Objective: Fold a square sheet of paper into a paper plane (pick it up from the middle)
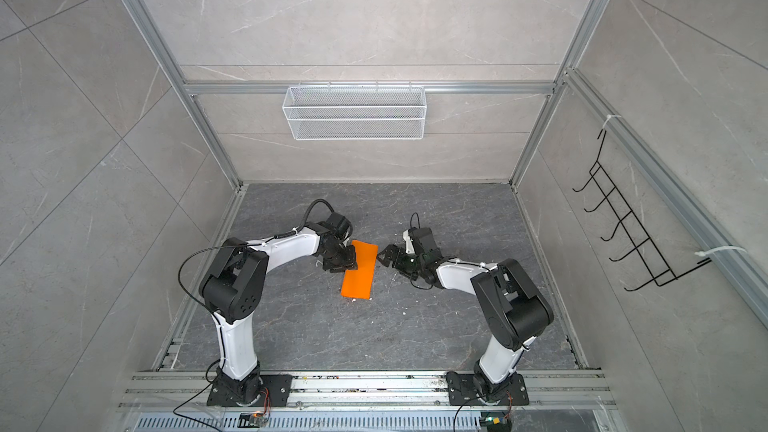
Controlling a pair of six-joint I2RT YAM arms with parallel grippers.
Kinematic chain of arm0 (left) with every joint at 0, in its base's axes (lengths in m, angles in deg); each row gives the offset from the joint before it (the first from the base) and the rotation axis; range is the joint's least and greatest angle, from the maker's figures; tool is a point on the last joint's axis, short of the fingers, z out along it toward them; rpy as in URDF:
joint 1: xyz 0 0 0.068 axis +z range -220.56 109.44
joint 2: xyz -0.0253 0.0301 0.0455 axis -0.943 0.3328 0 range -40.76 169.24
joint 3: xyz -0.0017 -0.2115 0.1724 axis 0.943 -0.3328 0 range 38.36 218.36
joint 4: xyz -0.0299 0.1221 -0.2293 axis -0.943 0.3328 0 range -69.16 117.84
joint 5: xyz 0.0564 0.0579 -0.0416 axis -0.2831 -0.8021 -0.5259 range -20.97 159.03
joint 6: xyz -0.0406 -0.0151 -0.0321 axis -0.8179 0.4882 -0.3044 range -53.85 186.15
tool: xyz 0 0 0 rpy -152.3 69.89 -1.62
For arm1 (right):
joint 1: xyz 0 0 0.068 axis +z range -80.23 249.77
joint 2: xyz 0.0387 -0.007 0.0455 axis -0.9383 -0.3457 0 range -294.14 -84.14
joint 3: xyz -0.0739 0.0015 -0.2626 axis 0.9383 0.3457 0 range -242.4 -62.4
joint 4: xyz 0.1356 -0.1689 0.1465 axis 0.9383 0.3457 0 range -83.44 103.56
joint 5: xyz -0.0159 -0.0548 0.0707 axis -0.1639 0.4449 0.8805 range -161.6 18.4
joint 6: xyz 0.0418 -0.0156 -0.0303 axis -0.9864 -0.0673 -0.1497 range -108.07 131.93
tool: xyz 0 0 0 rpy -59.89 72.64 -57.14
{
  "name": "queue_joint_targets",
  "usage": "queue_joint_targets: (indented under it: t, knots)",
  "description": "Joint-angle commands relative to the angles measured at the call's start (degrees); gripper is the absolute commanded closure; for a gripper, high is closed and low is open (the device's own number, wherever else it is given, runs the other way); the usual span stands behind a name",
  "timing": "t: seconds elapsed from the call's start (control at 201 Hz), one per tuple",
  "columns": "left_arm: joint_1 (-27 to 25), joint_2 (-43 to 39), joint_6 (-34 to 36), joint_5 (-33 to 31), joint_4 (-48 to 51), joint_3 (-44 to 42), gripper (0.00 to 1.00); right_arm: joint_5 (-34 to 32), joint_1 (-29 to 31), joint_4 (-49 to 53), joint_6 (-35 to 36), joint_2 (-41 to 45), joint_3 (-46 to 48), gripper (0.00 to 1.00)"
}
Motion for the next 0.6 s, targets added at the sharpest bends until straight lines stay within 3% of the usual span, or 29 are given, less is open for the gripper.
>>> queue_joint_targets:
  t: [0.0, 0.214, 0.592]
  knots:
    - [-0.31, 5.27, 1.07, -3.36, 4.59, -2.45, 0.57, 1.87, -0.22, -2.53, -0.25, -0.47, 0.14, 0.09]
    - [-0.38, 5.09, 4.6, -2.81, 4.51, -2.58, 0.58, 3.61, -0.22, -4.01, -0.36, -0.77, -0.03, 0.11]
    - [-0.39, 6.08, 4.87, -3.19, 4.74, -2.06, 0.57, 4.01, -0.22, -4.07, -0.55, -1.19, -0.21, 0.12]
